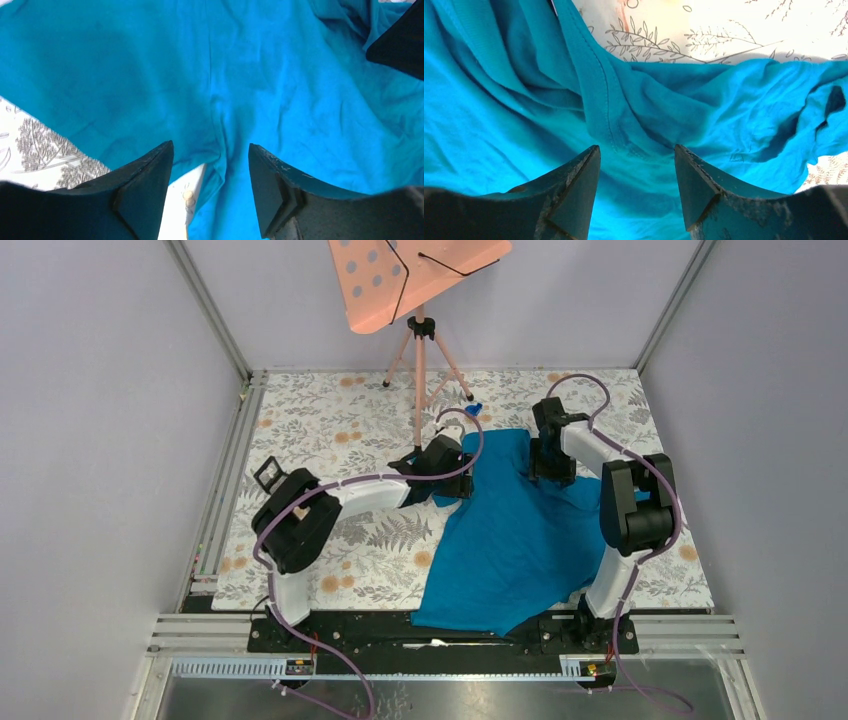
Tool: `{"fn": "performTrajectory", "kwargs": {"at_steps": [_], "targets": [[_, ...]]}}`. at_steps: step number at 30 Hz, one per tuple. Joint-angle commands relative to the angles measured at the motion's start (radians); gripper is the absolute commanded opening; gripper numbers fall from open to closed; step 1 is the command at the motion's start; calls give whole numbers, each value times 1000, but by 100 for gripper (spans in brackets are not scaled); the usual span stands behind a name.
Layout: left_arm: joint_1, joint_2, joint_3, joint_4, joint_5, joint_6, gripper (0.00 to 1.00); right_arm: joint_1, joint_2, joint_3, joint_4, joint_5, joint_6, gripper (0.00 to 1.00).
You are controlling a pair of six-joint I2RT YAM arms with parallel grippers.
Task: Pin the brooch onto the clothing
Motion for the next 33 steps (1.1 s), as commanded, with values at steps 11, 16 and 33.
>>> {"fn": "performTrajectory", "kwargs": {"at_steps": [11, 16, 33], "targets": [[1, 126, 120, -73, -82, 64, 51, 5, 62, 71, -6, 57, -28, 36], [-1, 150, 122, -51, -57, 56, 44, 6, 47, 80, -13, 92, -43, 13], [70, 153, 171, -66, -38, 104, 0, -138, 255, 523, -60, 183, -161, 0]]}}
